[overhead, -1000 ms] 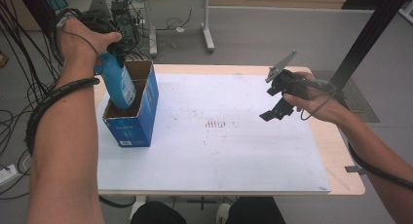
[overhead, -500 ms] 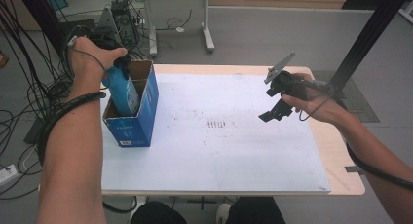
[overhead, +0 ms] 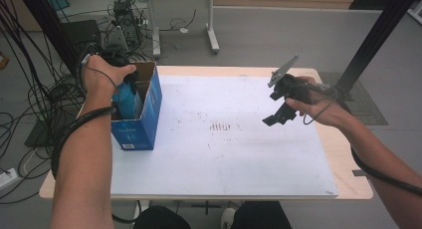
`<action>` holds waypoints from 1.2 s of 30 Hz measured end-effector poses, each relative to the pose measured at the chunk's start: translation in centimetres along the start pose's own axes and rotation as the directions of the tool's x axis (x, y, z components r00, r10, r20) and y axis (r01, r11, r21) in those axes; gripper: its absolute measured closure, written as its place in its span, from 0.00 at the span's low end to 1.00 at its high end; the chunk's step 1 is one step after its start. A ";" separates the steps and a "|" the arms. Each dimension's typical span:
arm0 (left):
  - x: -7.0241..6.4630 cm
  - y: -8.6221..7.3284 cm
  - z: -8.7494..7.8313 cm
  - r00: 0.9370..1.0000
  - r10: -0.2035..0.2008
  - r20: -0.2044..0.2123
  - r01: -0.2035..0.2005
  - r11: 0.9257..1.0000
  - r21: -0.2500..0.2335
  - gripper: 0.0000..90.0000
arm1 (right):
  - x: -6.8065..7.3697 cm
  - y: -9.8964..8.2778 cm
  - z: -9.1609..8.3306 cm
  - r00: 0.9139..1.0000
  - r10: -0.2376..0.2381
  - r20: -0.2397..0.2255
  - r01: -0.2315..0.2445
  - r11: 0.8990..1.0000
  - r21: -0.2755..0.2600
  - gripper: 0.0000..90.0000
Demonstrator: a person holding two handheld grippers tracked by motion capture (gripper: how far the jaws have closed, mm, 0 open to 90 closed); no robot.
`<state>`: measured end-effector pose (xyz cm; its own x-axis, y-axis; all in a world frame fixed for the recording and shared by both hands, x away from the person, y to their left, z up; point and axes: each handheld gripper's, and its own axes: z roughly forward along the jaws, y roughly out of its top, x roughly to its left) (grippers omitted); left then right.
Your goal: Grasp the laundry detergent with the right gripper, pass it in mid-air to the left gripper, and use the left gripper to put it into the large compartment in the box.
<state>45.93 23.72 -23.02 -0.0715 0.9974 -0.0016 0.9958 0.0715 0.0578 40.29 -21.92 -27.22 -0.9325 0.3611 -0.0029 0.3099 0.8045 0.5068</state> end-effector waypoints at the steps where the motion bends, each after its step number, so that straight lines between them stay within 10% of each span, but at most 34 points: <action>1: -0.1 0.0 0.3 1.000 0.000 -0.001 0.000 1.000 0.001 0.40 | 0.0 0.0 0.0 1.000 0.001 0.000 -0.001 1.000 -0.002 0.00; 36: -0.7 0.1 5.2 0.999 0.044 -0.017 -0.043 0.999 0.021 0.40 | -0.3 -0.3 0.7 1.000 0.015 -0.001 -0.015 1.000 -0.013 0.00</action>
<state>46.37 23.03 -28.22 -0.0291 0.9994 0.0183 0.9989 0.0284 0.0365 40.57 -21.98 -27.95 -0.9280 0.3726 0.0051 0.3211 0.7927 0.5182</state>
